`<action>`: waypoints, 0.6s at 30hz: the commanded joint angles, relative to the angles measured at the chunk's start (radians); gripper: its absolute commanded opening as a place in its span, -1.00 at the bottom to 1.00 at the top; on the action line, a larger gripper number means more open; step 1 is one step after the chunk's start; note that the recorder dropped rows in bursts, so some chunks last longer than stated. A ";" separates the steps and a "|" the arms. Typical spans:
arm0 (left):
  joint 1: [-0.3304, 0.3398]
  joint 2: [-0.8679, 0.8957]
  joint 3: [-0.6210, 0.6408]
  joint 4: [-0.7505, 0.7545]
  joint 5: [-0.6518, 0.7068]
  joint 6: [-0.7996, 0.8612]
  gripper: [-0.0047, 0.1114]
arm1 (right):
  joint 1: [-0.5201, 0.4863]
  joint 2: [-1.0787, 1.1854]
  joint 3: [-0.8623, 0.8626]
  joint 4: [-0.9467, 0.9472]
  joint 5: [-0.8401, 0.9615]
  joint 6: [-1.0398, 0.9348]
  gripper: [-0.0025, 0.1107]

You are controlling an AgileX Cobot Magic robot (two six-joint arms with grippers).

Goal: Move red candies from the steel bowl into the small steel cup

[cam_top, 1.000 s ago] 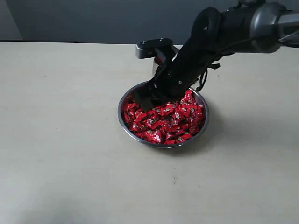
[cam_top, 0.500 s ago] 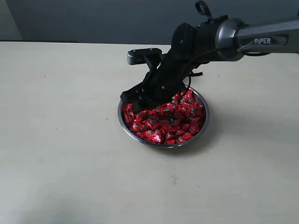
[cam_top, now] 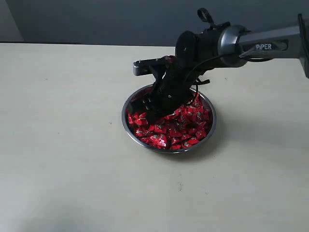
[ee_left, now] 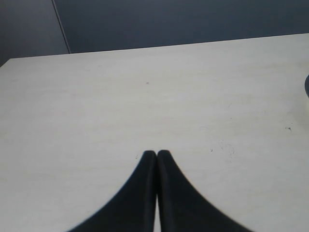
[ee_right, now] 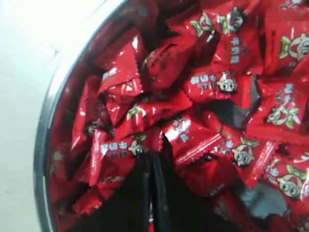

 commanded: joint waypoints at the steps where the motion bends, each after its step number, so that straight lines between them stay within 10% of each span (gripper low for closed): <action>1: 0.002 -0.005 -0.008 0.002 -0.013 -0.004 -0.91 | 0.000 -0.062 -0.027 -0.013 -0.019 0.007 -0.97; 15: 0.002 -0.005 -0.008 0.002 -0.013 -0.004 -0.91 | 0.000 -0.134 -0.082 -0.062 0.032 0.014 -0.96; 18: 0.002 -0.005 -0.008 0.002 -0.013 -0.004 -0.91 | 0.000 -0.114 -0.082 -0.062 0.057 0.033 -0.70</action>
